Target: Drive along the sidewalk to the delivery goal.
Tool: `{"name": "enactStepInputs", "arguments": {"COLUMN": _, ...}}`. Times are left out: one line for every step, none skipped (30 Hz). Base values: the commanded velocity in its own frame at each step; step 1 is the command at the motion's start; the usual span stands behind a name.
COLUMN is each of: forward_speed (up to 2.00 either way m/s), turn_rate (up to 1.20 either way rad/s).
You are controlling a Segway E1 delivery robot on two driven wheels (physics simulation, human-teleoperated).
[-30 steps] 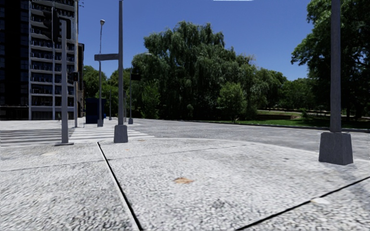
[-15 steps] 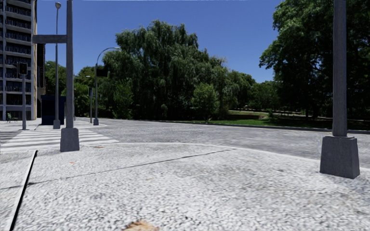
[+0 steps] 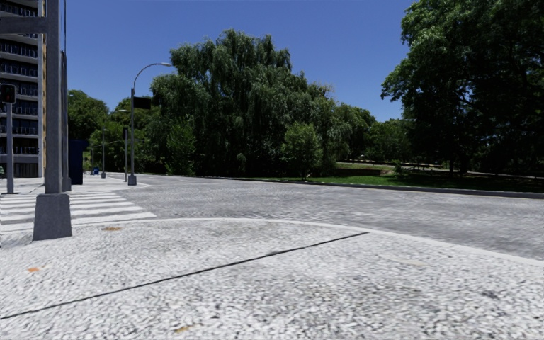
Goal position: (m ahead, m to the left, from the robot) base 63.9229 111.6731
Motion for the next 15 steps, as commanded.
{"name": "enactStepInputs", "arguments": {"forward_speed": 1.88, "turn_rate": 0.19}}
{"name": "enactStepInputs", "arguments": {"forward_speed": 1.88, "turn_rate": 0.40}}
{"name": "enactStepInputs", "arguments": {"forward_speed": 1.88, "turn_rate": 0.55}}
{"name": "enactStepInputs", "arguments": {"forward_speed": 1.88, "turn_rate": 0.64}}
{"name": "enactStepInputs", "arguments": {"forward_speed": 1.88, "turn_rate": 0.67}}
{"name": "enactStepInputs", "arguments": {"forward_speed": 1.88, "turn_rate": 0.63}}
{"name": "enactStepInputs", "arguments": {"forward_speed": 1.88, "turn_rate": 0.63}}
{"name": "enactStepInputs", "arguments": {"forward_speed": 1.88, "turn_rate": 0.42}}
{"name": "enactStepInputs", "arguments": {"forward_speed": 1.88, "turn_rate": 0.24}}
{"name": "enactStepInputs", "arguments": {"forward_speed": 1.88, "turn_rate": 0.13}}
{"name": "enactStepInputs", "arguments": {"forward_speed": 1.88, "turn_rate": 0.10}}
{"name": "enactStepInputs", "arguments": {"forward_speed": 1.88, "turn_rate": 0.10}}
{"name": "enactStepInputs", "arguments": {"forward_speed": 1.88, "turn_rate": 0.09}}
{"name": "enactStepInputs", "arguments": {"forward_speed": 1.88, "turn_rate": 0.09}}
{"name": "enactStepInputs", "arguments": {"forward_speed": 1.88, "turn_rate": 0.09}}
